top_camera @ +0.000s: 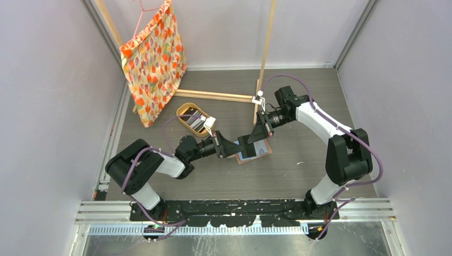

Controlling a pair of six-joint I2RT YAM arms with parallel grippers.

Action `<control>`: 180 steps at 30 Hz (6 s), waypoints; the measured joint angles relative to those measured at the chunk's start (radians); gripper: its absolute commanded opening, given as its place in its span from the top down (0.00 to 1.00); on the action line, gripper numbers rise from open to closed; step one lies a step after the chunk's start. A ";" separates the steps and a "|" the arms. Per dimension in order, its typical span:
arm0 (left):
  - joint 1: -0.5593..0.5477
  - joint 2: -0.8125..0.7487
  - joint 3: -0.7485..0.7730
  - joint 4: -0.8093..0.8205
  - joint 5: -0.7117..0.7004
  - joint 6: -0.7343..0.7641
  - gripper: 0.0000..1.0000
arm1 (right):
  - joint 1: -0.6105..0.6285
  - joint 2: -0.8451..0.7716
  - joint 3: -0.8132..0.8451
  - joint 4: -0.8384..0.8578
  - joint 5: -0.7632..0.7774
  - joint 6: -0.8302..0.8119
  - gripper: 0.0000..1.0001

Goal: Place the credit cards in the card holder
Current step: Move the card holder to the center of the board.

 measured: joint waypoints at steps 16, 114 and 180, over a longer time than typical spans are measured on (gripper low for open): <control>0.002 0.015 0.002 0.026 -0.005 -0.057 1.00 | -0.019 0.009 0.013 -0.009 0.068 0.008 0.00; 0.100 0.343 0.366 -0.653 0.125 -0.152 1.00 | -0.089 0.296 0.068 0.048 0.689 0.155 0.63; 0.013 -0.899 0.024 -1.427 -0.254 0.322 1.00 | 0.163 0.322 0.134 0.095 0.761 -0.603 0.27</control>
